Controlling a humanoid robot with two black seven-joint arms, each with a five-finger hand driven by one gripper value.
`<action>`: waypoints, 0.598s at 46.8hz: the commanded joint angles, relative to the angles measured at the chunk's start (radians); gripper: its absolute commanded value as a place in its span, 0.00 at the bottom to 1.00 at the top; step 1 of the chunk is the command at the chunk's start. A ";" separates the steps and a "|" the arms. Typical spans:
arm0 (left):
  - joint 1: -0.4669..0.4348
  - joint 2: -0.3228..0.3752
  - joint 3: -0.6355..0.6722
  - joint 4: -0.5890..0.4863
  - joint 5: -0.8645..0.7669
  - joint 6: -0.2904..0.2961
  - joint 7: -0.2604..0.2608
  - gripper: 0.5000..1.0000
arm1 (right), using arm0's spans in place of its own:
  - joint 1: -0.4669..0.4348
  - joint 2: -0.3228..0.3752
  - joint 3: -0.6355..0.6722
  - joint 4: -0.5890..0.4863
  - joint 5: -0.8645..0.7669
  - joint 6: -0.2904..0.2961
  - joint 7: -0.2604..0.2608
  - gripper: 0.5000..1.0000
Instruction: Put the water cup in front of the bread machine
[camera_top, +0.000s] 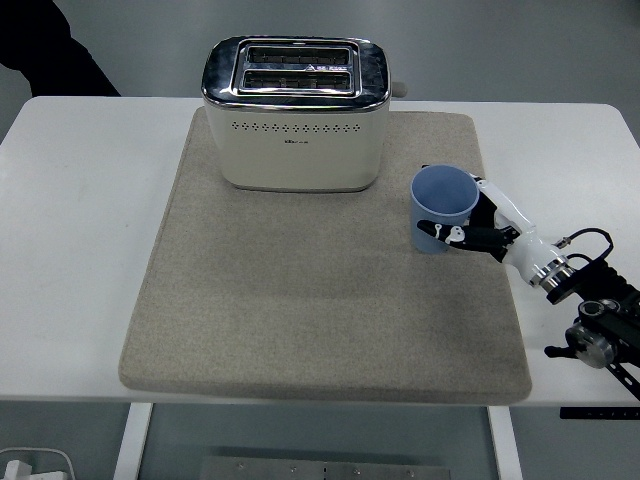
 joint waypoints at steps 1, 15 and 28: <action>0.000 0.000 0.000 0.000 0.000 0.000 0.000 1.00 | 0.004 0.010 0.004 -0.001 0.002 -0.005 -0.002 0.00; 0.000 0.000 0.000 -0.001 0.000 0.000 0.000 1.00 | 0.047 0.061 -0.012 -0.004 0.000 -0.029 -0.003 0.00; 0.000 0.000 0.000 -0.003 0.000 0.000 -0.001 1.00 | 0.084 0.117 -0.022 -0.041 0.000 -0.035 -0.003 0.00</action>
